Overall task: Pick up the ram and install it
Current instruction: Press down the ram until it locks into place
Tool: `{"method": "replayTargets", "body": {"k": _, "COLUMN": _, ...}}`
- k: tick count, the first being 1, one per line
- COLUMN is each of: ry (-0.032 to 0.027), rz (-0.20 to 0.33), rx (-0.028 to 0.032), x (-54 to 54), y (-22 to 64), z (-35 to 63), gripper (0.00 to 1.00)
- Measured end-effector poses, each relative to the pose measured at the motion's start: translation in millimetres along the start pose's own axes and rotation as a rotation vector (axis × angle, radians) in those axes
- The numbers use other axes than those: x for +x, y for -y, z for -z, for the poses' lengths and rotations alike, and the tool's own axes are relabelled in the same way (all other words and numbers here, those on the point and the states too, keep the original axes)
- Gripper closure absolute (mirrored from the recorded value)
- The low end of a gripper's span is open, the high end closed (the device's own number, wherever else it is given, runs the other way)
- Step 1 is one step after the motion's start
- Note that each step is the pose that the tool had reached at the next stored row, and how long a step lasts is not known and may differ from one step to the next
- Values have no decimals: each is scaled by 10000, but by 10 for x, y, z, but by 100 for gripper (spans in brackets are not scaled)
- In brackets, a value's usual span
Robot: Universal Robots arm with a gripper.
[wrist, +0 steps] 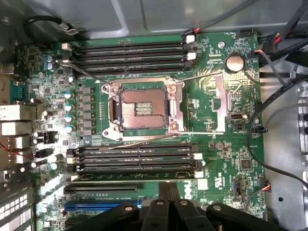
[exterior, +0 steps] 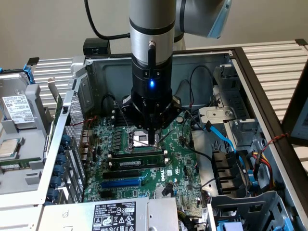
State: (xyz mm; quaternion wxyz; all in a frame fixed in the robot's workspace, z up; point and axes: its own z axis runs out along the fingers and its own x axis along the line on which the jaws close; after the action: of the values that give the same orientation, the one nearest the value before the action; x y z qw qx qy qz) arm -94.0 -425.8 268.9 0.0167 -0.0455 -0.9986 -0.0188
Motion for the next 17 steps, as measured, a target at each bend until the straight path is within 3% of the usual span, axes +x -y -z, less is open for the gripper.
{"method": "replayTargets", "body": {"k": 10, "ry": 10, "rz": 0, "rx": 14, "x": -103, "y": 24, "z": -1, "gripper": 90}}
{"method": "replayTargets", "body": {"k": 17, "ry": 97, "rz": 3, "rx": 13, "x": -127, "y": 32, "z": -101, "gripper": 90}}
